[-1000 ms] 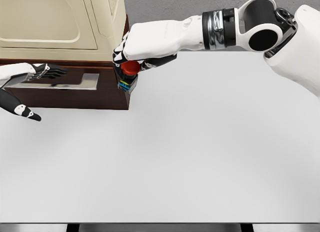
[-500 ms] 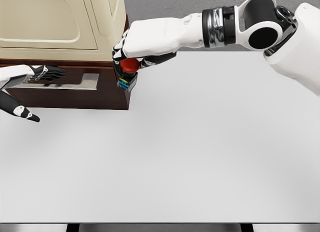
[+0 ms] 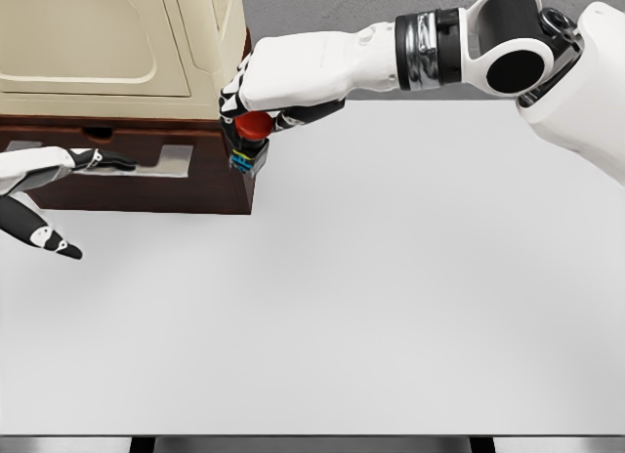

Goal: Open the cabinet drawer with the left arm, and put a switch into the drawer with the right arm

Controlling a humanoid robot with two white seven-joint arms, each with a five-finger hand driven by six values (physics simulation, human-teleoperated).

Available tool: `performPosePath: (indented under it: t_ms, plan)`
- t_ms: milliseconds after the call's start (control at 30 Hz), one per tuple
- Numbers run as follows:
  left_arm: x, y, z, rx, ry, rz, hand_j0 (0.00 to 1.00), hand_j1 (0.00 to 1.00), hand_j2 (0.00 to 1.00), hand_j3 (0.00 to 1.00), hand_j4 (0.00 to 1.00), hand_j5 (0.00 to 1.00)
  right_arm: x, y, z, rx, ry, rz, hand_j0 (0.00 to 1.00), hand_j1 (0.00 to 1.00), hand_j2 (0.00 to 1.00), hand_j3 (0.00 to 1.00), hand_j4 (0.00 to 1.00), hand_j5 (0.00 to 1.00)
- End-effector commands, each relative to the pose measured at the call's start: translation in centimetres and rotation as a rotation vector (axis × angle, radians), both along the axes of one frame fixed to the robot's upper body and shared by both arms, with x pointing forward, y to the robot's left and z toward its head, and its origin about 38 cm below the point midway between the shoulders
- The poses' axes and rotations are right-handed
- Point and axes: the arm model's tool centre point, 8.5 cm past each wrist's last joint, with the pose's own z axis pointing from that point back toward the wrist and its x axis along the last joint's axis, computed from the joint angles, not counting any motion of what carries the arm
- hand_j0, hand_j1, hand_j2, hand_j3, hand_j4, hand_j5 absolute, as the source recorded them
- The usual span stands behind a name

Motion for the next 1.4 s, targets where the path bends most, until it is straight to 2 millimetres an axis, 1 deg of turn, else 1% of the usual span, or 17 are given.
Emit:
performPosePath:
  t_ms: [0,100,167,200,267,367,600,933,1100,1367]
  plan:
    - [-0.5,0.3,0.8,-0.014,0.010,0.006,1.00,1.00,1.00,1.00,1.00,1.00,0.0,0.0,0.1,0.005,0.004,-0.003,0.46,0.46,0.46,0.46,0.46,0.46]
    - [-0.8,1.0,1.3,-0.011,0.017,0.024,1.00,1.00,1.00,1.00,1.00,1.00,0.0,0.1,0.4,0.006,-0.001,-0.002,0.46,0.46,0.46,0.46,0.46,0.46]
    - [-0.8,1.1,1.2,-0.010,0.022,0.027,1.00,1.00,1.00,1.00,1.00,1.00,0.1,0.0,0.3,0.006,0.000,-0.003,0.46,0.46,0.46,0.46,0.46,0.46]
    - [-1.0,1.6,1.4,-0.001,0.025,0.036,1.00,1.00,1.00,1.00,1.00,1.00,0.1,0.0,0.3,0.005,-0.001,-0.003,0.46,0.46,0.46,0.46,0.46,0.46]
    - [-1.2,1.7,1.2,-0.006,0.037,0.040,1.00,1.00,1.00,1.00,1.00,1.00,0.1,0.1,0.5,0.008,-0.002,-0.003,0.46,0.46,0.46,0.46,0.46,0.46]
    - [-1.5,2.2,1.5,-0.006,0.047,0.054,1.00,1.00,1.00,1.00,1.00,1.00,0.1,0.1,0.7,0.008,-0.008,-0.003,0.46,0.46,0.46,0.46,0.46,0.46]
    - [-1.8,2.2,0.6,-0.041,0.086,0.060,1.00,1.00,1.00,1.00,1.00,1.00,0.1,0.1,0.8,0.008,-0.009,-0.002,0.46,0.46,0.46,0.46,0.46,0.46]
    - [-2.2,3.2,1.7,-0.064,0.101,0.094,1.00,1.00,1.00,1.00,1.00,1.00,0.1,0.1,1.0,0.007,-0.015,-0.004,0.46,0.46,0.46,0.46,0.46,0.46]
    - [-2.5,3.2,1.2,-0.085,0.127,0.100,1.00,1.00,1.00,1.00,1.00,1.00,0.1,0.1,1.1,0.008,-0.015,-0.002,0.46,0.46,0.46,0.46,0.46,0.46]
    - [-2.7,3.7,1.6,-0.069,0.126,0.110,1.00,1.00,1.00,1.00,1.00,1.00,0.1,0.1,1.2,0.009,-0.018,-0.002,0.46,0.46,0.46,0.46,0.46,0.46]
